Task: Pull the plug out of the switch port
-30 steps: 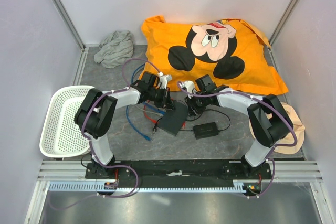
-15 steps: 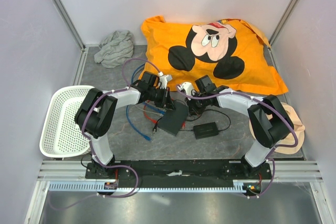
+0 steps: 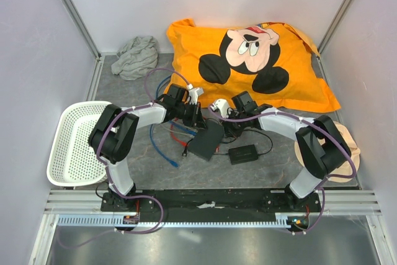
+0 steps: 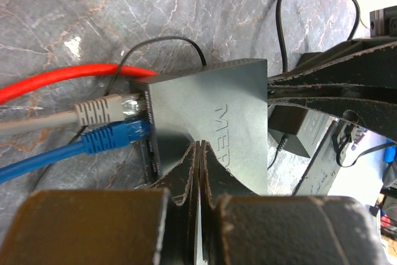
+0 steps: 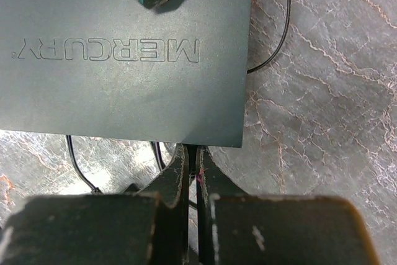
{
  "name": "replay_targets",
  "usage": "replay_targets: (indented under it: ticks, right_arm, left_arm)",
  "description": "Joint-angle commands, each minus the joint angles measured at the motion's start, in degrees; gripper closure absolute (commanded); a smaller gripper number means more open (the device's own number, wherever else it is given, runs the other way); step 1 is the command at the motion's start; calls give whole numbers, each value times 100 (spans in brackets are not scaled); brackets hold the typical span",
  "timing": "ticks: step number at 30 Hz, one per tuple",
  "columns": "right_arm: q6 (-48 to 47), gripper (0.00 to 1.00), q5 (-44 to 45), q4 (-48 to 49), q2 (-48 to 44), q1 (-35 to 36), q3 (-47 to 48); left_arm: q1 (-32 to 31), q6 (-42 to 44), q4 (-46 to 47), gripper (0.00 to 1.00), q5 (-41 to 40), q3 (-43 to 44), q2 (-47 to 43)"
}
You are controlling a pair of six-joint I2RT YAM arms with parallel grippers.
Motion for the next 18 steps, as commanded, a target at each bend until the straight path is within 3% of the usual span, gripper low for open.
replay_targets:
  ticks: [1,10,18]
  right_arm:
    - [-216,100,347,-631,-171,-51,-140]
    - [-251,99,479,-666,-223,-51,-157]
    - [724,99,2234,-587,-662,63,-420]
  left_arm:
    - [-5,257,-445,98,-968,-113,354]
    - [-14,310,-462,98,-1029,-130,345]
    - [-22,328,-506,99,-1117,-130,362]
